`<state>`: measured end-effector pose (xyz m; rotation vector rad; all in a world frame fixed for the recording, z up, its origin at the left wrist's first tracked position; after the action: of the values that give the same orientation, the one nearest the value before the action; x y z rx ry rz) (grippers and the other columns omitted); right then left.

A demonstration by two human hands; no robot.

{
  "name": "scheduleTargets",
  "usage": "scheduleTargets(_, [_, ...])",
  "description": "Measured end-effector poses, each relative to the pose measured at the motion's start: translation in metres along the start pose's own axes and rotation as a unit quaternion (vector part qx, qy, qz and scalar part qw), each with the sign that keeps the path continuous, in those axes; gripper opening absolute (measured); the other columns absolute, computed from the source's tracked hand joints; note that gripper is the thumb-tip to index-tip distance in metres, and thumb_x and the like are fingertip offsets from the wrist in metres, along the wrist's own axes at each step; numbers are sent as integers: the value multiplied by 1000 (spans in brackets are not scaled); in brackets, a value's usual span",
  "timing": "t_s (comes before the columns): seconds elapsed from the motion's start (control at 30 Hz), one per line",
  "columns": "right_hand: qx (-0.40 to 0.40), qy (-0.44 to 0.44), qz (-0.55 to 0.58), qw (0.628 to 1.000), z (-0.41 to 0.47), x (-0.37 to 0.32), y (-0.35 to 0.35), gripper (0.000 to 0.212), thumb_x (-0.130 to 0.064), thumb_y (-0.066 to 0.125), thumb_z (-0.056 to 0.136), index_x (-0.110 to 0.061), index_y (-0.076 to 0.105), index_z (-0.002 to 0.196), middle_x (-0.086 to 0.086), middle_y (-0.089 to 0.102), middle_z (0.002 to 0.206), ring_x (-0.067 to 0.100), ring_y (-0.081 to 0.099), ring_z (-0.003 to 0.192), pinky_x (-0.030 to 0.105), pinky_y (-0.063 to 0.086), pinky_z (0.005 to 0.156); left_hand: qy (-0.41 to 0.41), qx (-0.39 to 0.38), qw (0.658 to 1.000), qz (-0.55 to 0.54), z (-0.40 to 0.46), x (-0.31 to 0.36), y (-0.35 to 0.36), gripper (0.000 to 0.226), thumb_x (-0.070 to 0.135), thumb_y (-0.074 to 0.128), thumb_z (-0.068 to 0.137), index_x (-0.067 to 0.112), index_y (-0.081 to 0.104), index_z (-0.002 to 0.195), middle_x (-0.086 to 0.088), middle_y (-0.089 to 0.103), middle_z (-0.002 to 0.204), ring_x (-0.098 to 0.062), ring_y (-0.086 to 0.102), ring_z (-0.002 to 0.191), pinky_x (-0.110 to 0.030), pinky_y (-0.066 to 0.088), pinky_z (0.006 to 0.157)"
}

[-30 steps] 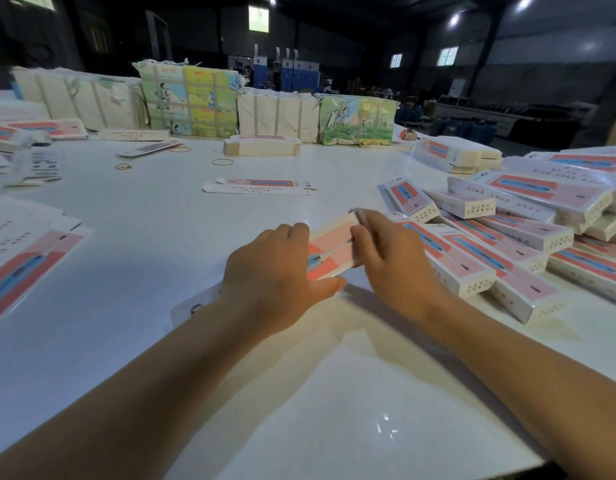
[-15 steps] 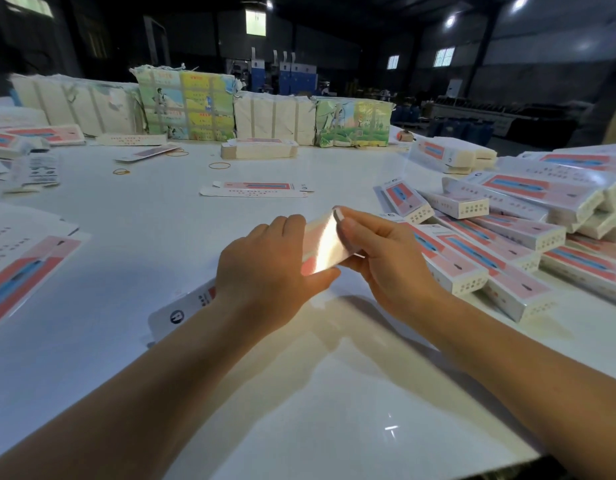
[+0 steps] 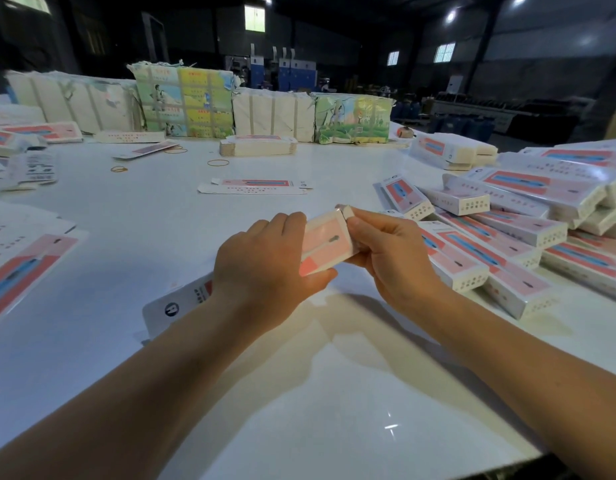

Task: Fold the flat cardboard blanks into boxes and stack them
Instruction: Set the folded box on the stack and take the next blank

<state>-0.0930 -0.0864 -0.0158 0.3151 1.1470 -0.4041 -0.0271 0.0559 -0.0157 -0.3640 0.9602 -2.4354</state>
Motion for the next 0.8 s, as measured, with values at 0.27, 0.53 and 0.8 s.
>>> scheduleTargets(0.27, [15,-58,-189,980,-5,-7,-5,30,-1,48,90,-10,77,86,11,73,84,31,67,80,45,56,76,53,-21,991,117,-1,1,-1,54,50,78,60,5,64,86,-7,57,65,-26,53,52,-27,36,45])
scheduleTargets(0.53, [-55,-87,-297,949,-13,-9,5,21,-8,40,94,-3,60,94,13,66,82,36,57,81,42,46,75,45,-3,990,137,0,-4,2,53,55,69,64,6,64,84,-5,56,63,-24,53,50,-25,31,44])
scheduleTargets(0.8, [29,-42,-236,970,-7,0,9,21,-20,54,90,-5,67,93,22,64,89,39,58,87,53,52,79,-76,-29,996,31,4,-5,5,58,64,56,74,18,52,108,1,60,94,-22,58,82,-27,32,58])
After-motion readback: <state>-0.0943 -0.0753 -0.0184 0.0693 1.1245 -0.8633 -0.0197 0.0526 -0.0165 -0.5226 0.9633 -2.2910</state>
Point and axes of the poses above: each hand's wrist, its own z-axis towards the middle knuckle, its own y-axis out of the palm, x = y × z, the point moved 1 cm from there along z, towards the middle knuckle
